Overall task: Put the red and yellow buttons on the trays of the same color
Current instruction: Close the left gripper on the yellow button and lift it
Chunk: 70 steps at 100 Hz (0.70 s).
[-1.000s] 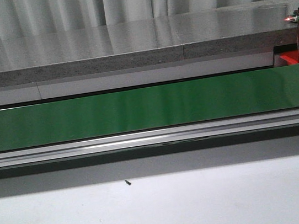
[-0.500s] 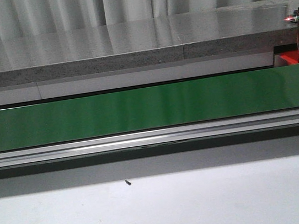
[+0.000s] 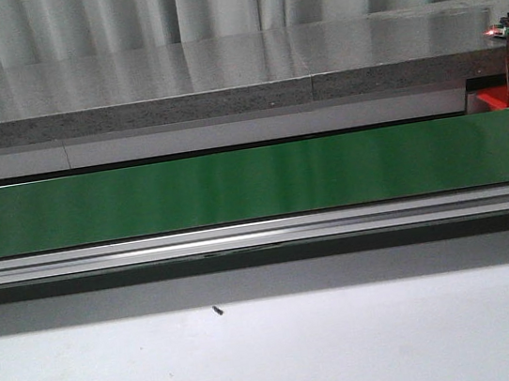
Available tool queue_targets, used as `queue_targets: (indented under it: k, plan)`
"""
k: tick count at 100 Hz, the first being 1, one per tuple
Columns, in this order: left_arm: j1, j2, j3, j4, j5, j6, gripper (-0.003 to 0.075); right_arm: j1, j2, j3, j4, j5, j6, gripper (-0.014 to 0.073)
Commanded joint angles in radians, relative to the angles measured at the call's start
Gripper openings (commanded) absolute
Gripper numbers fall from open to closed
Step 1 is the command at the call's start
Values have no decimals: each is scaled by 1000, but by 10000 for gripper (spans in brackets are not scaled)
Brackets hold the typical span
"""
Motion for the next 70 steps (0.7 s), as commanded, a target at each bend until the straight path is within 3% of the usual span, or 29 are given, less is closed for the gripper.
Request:
queue_targets:
  k: [1,13,23,70]
  plan:
    - [3,-32,-29,-11,-37,-7,372,-8,-17,-19,-13,-81,-5,-116]
    - [3,-32,-29,-15,-56,-7,222,-8,-17,-19,-13,-81,-5,-116]
    - [3,-32,-29,-15,-56,-7,156,-8,-17,-19,-13,-81,-5,-116]
    - [-14,-283,-55,-15,44,-7,147,-8,-17,-19,-13,-81,-5,-116]
